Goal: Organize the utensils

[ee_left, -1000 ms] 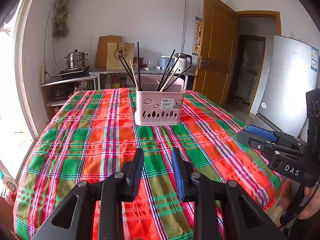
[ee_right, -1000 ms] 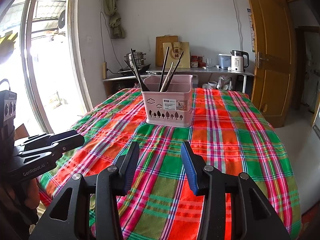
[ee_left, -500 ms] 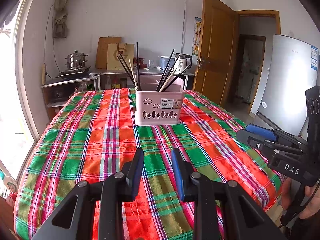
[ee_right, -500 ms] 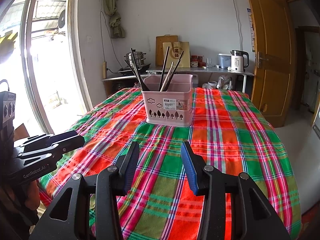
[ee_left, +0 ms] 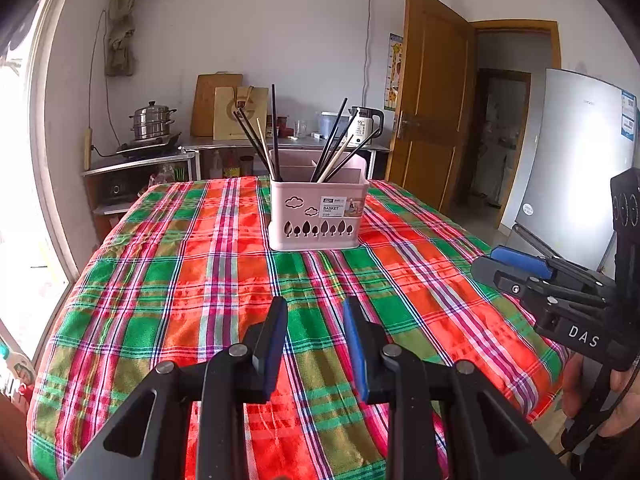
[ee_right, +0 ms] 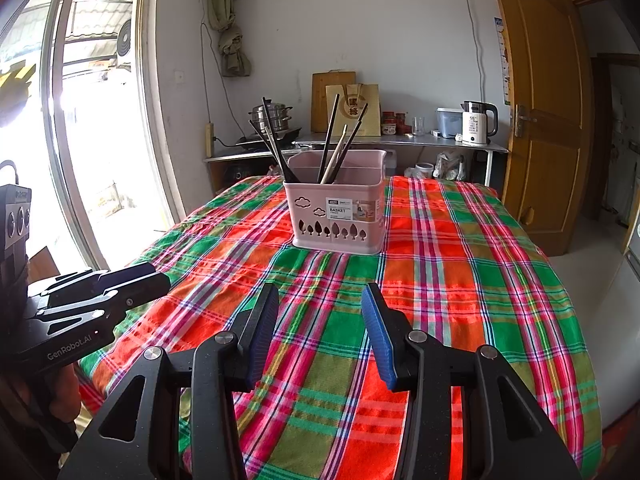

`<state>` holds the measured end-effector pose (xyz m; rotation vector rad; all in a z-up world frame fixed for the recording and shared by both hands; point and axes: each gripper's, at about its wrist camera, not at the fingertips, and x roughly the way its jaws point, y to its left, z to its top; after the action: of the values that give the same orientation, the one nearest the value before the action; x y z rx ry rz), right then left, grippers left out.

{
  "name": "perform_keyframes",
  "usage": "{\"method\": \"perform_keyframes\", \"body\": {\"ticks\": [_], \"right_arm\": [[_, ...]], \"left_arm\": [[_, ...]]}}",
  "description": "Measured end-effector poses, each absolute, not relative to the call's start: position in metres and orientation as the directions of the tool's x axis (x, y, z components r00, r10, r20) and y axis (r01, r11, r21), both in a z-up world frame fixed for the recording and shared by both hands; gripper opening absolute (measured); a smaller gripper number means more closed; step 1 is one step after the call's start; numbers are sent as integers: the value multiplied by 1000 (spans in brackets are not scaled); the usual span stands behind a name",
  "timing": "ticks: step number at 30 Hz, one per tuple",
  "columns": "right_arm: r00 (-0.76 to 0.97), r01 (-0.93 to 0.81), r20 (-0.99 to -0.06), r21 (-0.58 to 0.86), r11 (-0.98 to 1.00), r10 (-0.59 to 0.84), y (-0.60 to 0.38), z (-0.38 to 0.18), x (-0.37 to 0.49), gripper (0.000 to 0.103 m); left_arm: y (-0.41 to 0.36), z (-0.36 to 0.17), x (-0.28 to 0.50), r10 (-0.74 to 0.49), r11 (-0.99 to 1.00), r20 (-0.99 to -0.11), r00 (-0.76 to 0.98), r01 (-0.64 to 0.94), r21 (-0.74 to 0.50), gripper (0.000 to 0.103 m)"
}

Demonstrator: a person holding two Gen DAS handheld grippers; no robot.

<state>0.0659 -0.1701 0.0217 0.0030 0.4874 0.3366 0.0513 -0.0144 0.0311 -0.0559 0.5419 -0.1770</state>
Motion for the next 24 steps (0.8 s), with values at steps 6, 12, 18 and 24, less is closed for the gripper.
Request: {"method": "perform_keyframes", "body": {"ticks": [6,12,18,24], "right_arm": [[830,-316,-459,82,945,318,-170,22,66,44],[829,-316,-461,80,945,316,-170,22,66,44],[829,-315,-462,82,946,316,-170,22,66,44],[827,-316,-466,81,945,316,-170,21,67,44]], "left_arm": [[-15,31,50,-183,983,-507,843,154,-99,28],[-15,32,48,-173,985,-503,847,145,-96,28],[-15,32,48,-184,983,-502,845,148,-111,30],[-15,33,46,-208,978,-484,850,165,-131,48]]}}
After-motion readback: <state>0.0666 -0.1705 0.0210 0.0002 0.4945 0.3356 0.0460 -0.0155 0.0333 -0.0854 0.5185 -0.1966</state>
